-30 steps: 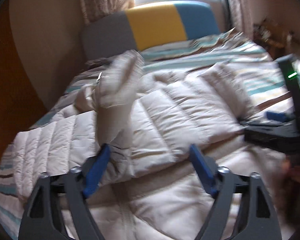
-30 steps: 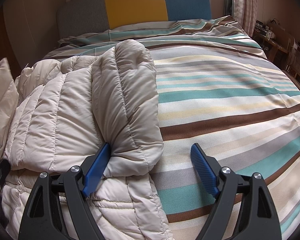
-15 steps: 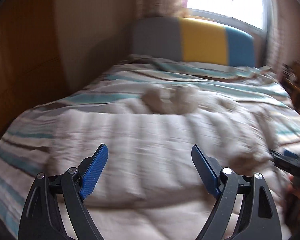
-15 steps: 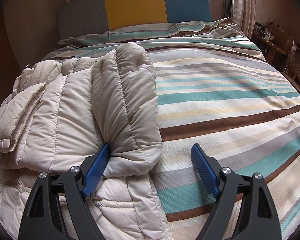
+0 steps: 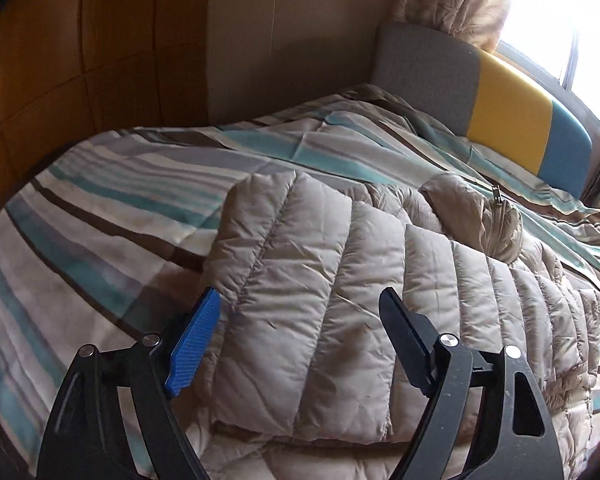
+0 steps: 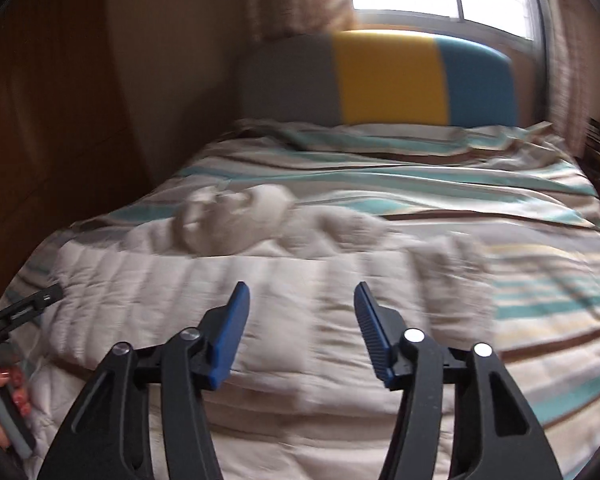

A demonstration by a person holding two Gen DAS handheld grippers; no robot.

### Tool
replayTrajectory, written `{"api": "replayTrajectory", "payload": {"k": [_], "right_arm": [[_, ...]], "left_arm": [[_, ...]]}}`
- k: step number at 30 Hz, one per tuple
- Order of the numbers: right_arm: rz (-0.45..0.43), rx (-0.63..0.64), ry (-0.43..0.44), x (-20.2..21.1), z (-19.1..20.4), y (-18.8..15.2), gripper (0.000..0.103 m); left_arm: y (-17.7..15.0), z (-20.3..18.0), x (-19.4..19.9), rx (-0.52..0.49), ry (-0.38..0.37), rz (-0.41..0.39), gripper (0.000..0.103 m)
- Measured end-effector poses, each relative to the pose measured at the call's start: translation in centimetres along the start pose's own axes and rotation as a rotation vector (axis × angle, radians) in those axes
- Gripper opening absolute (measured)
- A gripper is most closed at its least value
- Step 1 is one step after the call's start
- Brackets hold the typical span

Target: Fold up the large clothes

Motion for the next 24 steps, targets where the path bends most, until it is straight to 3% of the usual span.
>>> {"api": "replayTrajectory", "payload": {"k": [3,7,11,16,22,23,24], "right_arm": [[0.08,0.007,0.02,-2.9,2.4,-0.8,0.033],[0.164,-0.012,-0.01,-6.6,1.6,-3.1,0.032],[0.117,0.064,-0.05,-7.6,2.3,-4.2,0.032],[0.107,0.057,-0.051,-7.9,2.0,-4.4,0.032],[0.096,0.064,-0.06,-7.3,1.9,-4.8,0.032],[0.096,0.064,-0.059,-7.4,1.9,-4.8,0.032],[0.096,0.063,-0.058,-7.4,1.9,-4.8,0.033]], "left_arm": [[-0.4,-0.3,-0.7,-0.033,0.019,0.015,0.081],[-1.6,0.5,-2.2,-0.052,0.051,0.055,0.081],[-2.5,1.2,-3.4,-0.049,0.043,0.074,0.083],[-2.7,1.0,-2.6,-0.055,0.058,0.081,0.083],[-0.1,-1.8,0.0,-0.098,0.015,-0.003,0.083],[0.2,-2.1,-0.4,-0.102,0.007,0.004,0.079],[0.6,-2.3,-0.9,-0.1,-0.001,0.019,0.069]]}}
Point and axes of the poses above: each gripper's, at about its wrist camera, not at the fingertips, and x roughly against the way its jaws point, z to its left, y to its top, the point moved 9 cm from there along -x, roughly the way its jaws point, and after that the axes turned 15 degrees about -y, right-handed, at the moved point
